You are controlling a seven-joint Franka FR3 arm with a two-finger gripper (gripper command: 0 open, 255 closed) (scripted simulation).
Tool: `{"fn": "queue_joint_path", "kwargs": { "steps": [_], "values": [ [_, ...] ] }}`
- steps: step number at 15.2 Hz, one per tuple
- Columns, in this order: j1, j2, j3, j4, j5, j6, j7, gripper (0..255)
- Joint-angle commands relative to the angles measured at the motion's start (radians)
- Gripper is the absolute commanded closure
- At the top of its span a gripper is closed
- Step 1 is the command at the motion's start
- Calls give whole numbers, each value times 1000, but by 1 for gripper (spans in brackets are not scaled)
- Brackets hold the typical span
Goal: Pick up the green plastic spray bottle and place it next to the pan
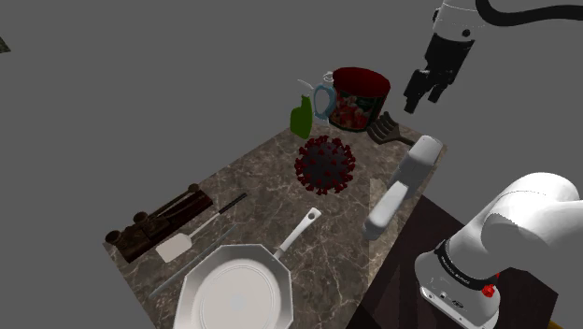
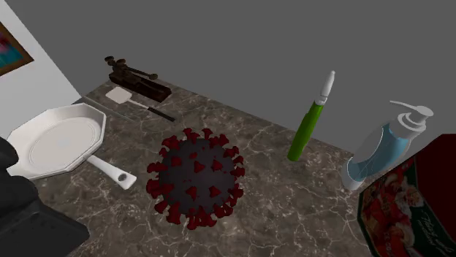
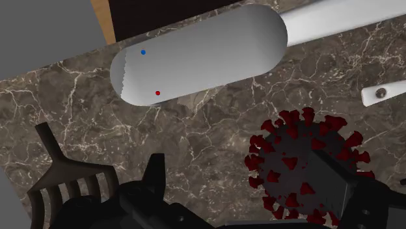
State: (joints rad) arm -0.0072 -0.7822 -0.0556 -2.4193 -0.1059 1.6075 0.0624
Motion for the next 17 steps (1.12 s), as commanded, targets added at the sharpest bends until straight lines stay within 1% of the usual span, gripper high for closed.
{"fn": "queue_joint_path", "kwargs": {
  "steps": [1, 9, 13, 17],
  "values": [
    [0, 0, 0, 0, 0, 0, 0, 0],
    [22, 296, -35, 122, 27, 204, -29, 0],
    [33, 447, -49, 213, 51, 277, -51, 0],
    [41, 598, -60, 325, 82, 329, -78, 0]
  ]
}}
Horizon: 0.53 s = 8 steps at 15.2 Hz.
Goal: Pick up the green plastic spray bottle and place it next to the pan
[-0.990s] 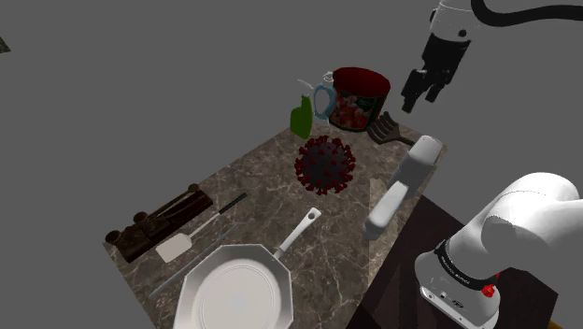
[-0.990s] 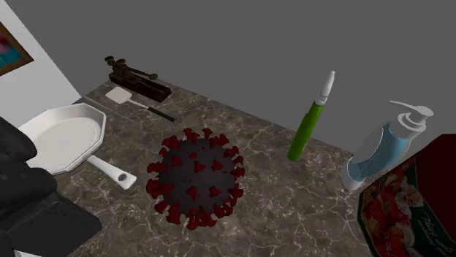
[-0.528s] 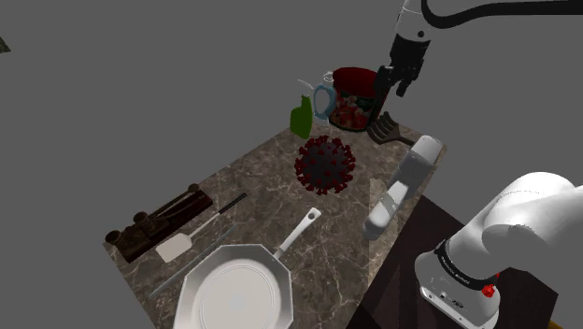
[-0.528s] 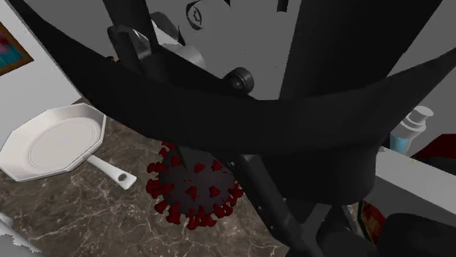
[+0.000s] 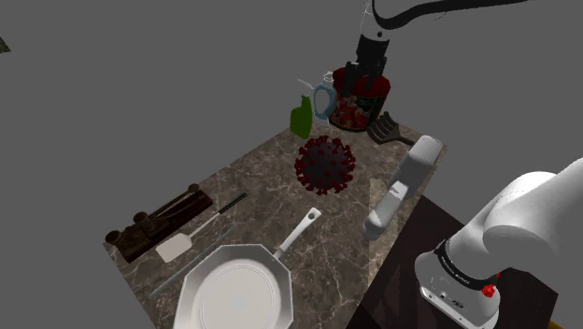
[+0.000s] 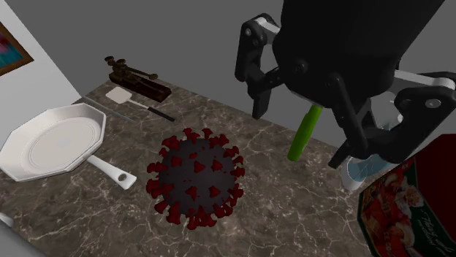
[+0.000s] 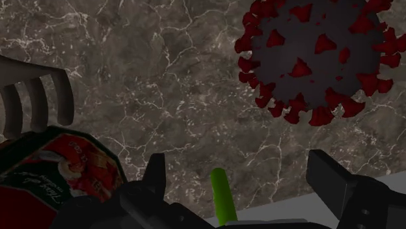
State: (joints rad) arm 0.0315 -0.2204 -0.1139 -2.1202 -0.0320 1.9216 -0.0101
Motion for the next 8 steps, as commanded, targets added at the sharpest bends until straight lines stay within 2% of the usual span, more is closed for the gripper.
{"fn": "queue_joint_path", "kwargs": {
  "steps": [1, 8],
  "values": [
    [4, 74, -4, 56, 17, 25, -12, 0],
    [5, 341, -8, 313, 85, 55, -62, 0]
  ]
}}
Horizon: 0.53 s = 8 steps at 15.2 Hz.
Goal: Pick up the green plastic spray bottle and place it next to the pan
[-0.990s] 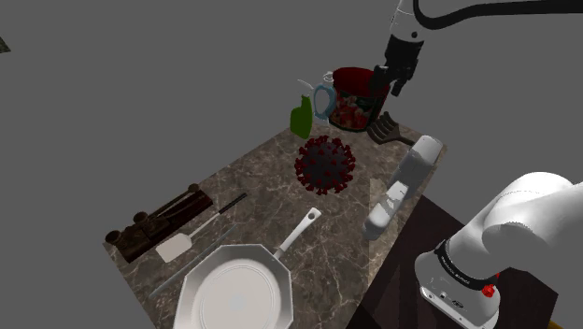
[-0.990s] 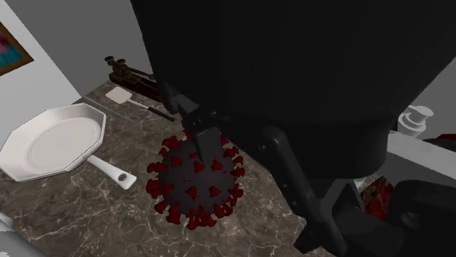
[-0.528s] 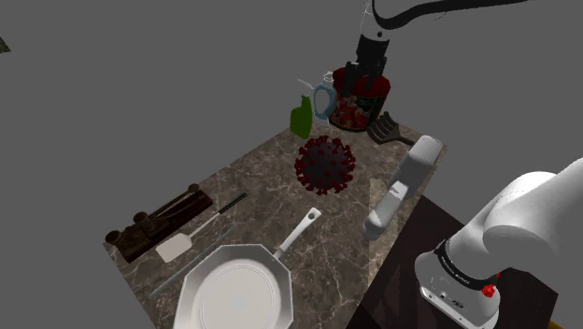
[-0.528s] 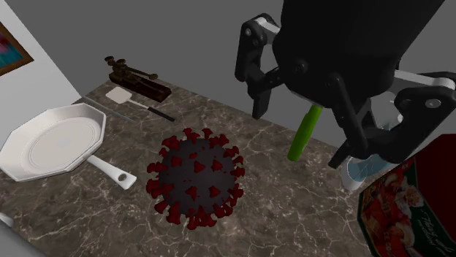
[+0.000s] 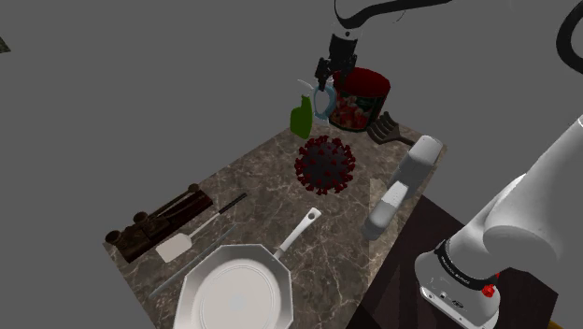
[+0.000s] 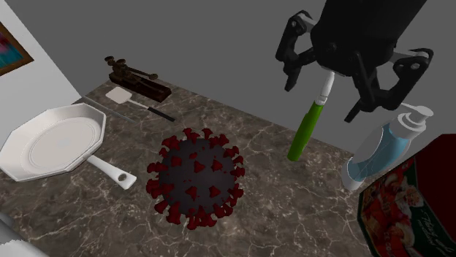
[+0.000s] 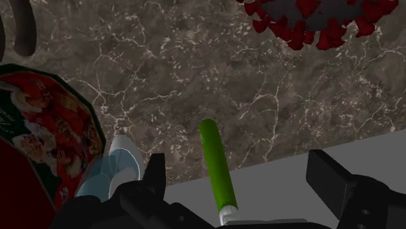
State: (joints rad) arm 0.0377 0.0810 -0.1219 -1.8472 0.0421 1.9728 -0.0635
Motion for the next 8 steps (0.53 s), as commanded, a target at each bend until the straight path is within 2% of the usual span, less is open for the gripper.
{"fn": "queue_joint_path", "kwargs": {
  "steps": [1, 6, 8],
  "values": [
    [-3, 79, 1, 83, 20, 3, -15, 0],
    [-17, 283, 11, 330, 64, -27, -39, 0],
    [-17, 290, 12, 313, 66, -3, -40, 0]
  ]
}}
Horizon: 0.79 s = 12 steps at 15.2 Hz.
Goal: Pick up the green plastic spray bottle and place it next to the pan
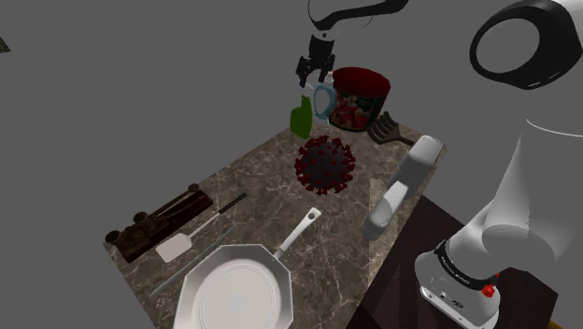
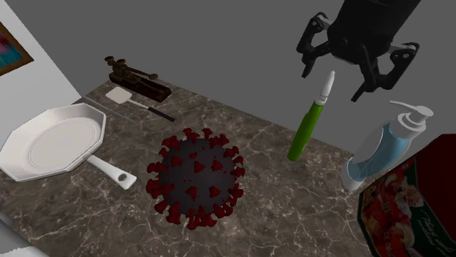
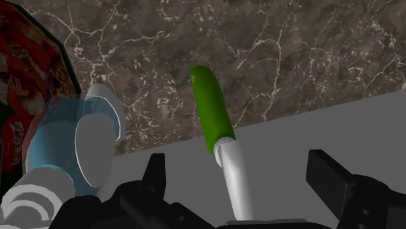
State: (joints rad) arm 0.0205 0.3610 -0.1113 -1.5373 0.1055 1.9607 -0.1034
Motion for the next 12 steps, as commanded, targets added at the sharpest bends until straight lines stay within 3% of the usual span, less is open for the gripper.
{"fn": "queue_joint_path", "kwargs": {
  "steps": [1, 6, 12],
  "values": [
    [1, 13, 2, -6, 3, 20, -1, 0],
    [2, 32, 4, -40, 7, 73, -4, 0],
    [2, 32, 4, -39, 7, 73, -4, 0]
  ]
}}
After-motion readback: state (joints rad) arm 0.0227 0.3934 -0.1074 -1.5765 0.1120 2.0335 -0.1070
